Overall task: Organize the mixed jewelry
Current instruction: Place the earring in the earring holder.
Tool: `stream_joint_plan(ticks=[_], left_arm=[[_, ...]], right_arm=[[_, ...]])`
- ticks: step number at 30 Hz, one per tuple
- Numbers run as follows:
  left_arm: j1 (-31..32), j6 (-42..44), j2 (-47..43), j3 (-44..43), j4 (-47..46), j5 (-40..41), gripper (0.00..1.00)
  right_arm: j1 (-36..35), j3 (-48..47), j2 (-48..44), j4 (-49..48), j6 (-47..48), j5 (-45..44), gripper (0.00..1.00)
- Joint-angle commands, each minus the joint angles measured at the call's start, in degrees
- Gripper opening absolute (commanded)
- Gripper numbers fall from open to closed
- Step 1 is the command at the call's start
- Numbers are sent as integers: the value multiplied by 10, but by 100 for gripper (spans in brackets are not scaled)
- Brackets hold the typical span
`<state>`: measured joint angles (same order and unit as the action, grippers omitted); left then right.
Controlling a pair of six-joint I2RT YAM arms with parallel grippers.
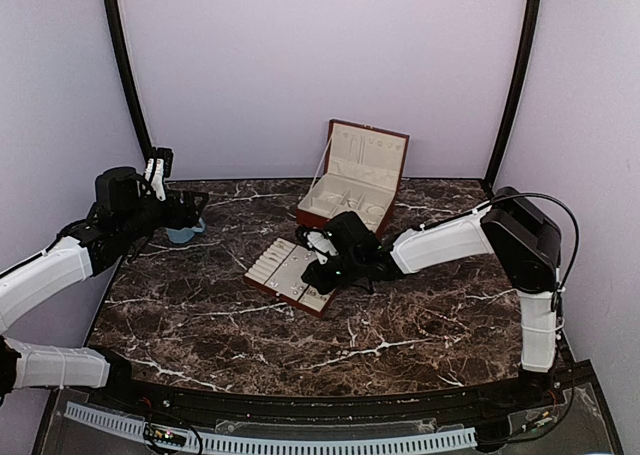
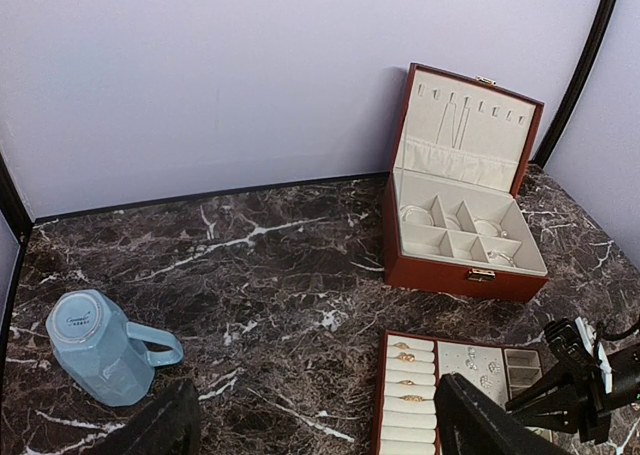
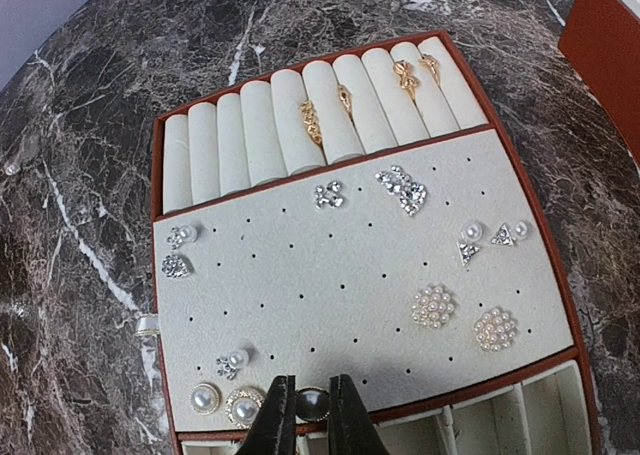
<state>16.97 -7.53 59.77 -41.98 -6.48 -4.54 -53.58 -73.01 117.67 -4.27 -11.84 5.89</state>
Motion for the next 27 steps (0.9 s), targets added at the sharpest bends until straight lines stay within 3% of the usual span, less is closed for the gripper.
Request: stream_joint_plan(ticks=[1,15,27], left_arm=[[-3,4,-6,-14,0,-3,83],[-3,7,-5,-13,0,-2,83],[-3,6,-5,-13,-1,-3,83]], right_arm=[[-4,-9,12,-13,2,-11,9],[-4,-9,20,-12,5,-2,10],[-4,-10,16,-7,5,-11,23]])
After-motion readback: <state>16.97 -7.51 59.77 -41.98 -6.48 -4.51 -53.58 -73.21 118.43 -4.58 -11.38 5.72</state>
